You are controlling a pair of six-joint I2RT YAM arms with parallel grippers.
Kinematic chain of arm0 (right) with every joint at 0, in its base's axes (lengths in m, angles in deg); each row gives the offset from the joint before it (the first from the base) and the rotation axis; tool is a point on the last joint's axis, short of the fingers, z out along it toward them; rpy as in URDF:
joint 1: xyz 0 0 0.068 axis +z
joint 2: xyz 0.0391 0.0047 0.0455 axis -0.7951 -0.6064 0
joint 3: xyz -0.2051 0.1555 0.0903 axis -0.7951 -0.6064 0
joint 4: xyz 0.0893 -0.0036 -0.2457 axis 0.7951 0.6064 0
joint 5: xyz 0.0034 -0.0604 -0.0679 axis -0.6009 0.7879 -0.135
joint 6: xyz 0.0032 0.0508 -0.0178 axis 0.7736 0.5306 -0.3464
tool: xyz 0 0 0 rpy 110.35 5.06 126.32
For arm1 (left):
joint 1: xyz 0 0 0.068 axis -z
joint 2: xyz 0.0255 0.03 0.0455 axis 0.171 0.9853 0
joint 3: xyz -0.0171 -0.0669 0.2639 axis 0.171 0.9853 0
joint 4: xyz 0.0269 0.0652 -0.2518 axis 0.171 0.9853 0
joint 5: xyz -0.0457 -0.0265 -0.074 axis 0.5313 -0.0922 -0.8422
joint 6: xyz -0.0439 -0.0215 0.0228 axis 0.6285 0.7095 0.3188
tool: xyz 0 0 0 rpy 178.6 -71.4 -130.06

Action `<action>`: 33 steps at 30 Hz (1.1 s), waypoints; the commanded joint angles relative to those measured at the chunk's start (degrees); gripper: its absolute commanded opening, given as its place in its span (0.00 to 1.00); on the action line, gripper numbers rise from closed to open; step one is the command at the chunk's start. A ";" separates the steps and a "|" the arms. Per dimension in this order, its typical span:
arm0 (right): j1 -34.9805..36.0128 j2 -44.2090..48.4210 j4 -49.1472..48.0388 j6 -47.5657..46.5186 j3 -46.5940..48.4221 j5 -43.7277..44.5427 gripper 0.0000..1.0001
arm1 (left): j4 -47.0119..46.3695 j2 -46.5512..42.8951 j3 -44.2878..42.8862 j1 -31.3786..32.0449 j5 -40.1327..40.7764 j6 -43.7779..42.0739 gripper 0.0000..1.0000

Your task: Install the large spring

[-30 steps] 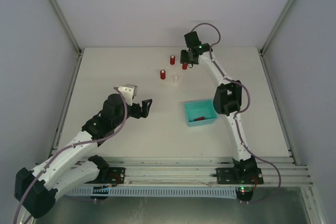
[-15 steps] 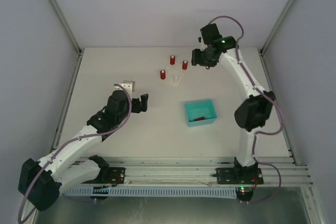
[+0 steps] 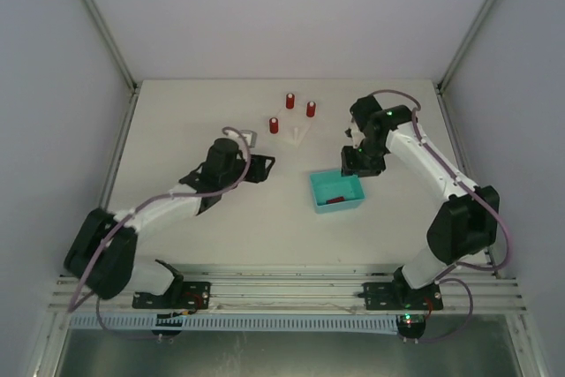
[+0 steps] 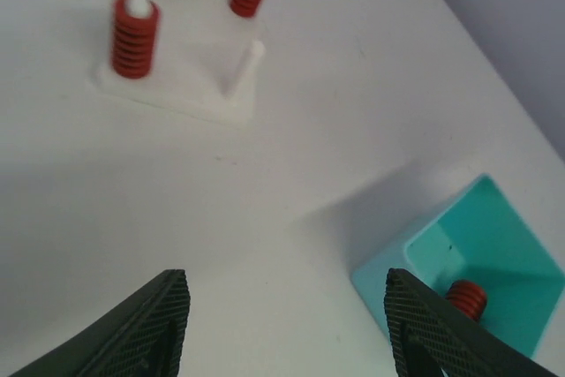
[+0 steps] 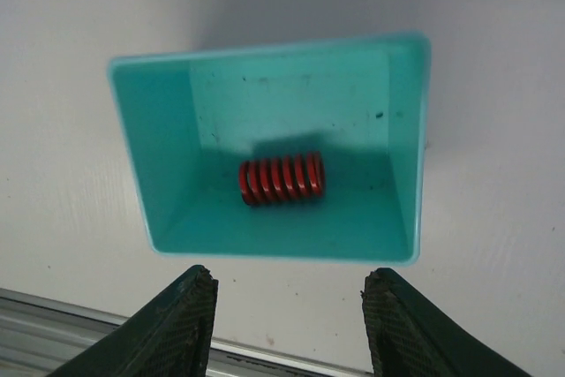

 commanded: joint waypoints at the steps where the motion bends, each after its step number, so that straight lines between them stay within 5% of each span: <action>1: 0.42 2.21 -0.92 -0.70 -3.46 1.24 0.49 | -3.63 8.89 -7.60 1.42 -10.69 0.28 0.59; 12: 0.54 0.35 -1.94 2.21 -6.39 6.04 0.46 | -8.86 22.21 -14.78 6.19 -17.71 0.28 0.65; 20: -0.45 5.90 -1.37 11.04 -11.82 9.16 0.57 | -4.93 36.23 -29.52 6.25 -24.70 -7.81 0.59; 26: -1.86 9.65 -2.07 12.00 -15.33 10.88 0.59 | 5.48 40.62 -36.84 7.58 -22.48 -21.13 0.55; 33: -2.56 12.40 -0.74 12.16 -16.49 11.18 0.59 | 7.77 40.54 -36.09 8.35 -24.03 -25.90 0.51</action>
